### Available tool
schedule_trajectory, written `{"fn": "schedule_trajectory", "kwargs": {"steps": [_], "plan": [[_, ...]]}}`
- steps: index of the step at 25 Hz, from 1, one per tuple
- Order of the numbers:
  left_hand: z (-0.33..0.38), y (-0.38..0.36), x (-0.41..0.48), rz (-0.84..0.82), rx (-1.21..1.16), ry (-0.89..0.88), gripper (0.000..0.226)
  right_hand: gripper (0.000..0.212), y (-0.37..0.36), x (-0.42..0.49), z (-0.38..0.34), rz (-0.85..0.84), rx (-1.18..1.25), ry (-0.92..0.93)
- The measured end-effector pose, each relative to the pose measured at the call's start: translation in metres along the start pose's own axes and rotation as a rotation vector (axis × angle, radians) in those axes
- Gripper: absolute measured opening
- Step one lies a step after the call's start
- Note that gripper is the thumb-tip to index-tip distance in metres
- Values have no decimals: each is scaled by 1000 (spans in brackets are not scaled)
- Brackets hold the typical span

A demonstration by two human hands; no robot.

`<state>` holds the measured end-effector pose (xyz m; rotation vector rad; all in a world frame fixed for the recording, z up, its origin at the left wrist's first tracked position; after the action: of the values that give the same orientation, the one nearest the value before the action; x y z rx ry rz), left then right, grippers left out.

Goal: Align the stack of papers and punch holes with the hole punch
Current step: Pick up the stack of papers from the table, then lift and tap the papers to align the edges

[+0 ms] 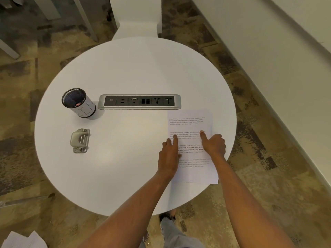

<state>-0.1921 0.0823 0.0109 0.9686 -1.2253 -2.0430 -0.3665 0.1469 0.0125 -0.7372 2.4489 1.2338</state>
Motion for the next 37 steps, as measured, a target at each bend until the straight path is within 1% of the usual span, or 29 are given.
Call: {"fn": "schedule_trajectory", "kwargs": {"steps": [1,2,3,4,5,6,7,9,10,11,13,15,16,17,18,19,21,23,26,28,30,35,37], "plan": [[0,1,1,8,-5,1,79,83,0,4,0,-77,131,-29],[0,1,1,17,-16,4,80,81,-1,7,0,-200,316,-75],[-1,1,2,26,-28,6,81,76,0,8,-1,-349,495,-143],[-2,1,2,29,-34,5,82,69,3,8,1,-496,617,-208],[-3,1,2,30,-38,2,82,62,8,10,4,-602,685,-238],[-5,0,3,33,-46,-2,82,57,12,12,8,-675,719,-240],[-7,-1,3,35,-53,-4,81,52,16,13,12,-705,724,-219],[-9,0,4,26,-61,-4,80,37,21,13,14,-664,654,-114],[-10,1,5,18,-93,5,79,30,24,10,10,-620,587,-41],[-12,4,6,14,-174,29,77,27,25,5,2,-581,517,36],[-26,15,7,25,-458,143,76,22,28,-8,-20,-558,447,177],[-50,34,5,33,-718,286,82,14,32,-25,-45,-604,455,286],[-62,46,5,17,-826,312,86,13,34,-35,-60,-649,469,334],[-71,60,5,-9,-928,284,88,14,37,-45,-74,-698,487,375],[-79,78,7,-35,-1012,215,88,17,39,-54,-89,-743,506,412],[-84,96,9,-59,-1069,132,83,20,40,-63,-104,-780,525,446],[-92,130,14,-96,-1143,-12,62,25,38,-77,-128,-837,568,492],[-102,157,18,-105,-1167,-84,45,25,34,-85,-144,-853,574,502],[-120,176,17,-41,-1126,-90,32,24,21,-91,-152,-724,408,537],[-131,181,16,10,-1074,-86,29,24,8,-96,-154,-655,346,539],[-142,185,16,55,-1033,-92,28,23,-5,-101,-156,-625,365,536],[-164,206,19,150,-1025,-162,25,26,-25,-111,-167,-608,463,551],[-173,205,22,159,-994,-171,25,28,-34,-109,-163,-604,491,534]]}}
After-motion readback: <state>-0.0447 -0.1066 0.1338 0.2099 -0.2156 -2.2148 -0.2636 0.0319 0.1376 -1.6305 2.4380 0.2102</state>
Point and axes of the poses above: each hand's wrist, its own x-axis towards the middle knuckle, its own y-axis out of the back of the hand, z = x × y, the point moved 4 cm from there along x, towards the middle knuckle, and after that the axes turned 11 degrees about x, right-handed, at the moved point
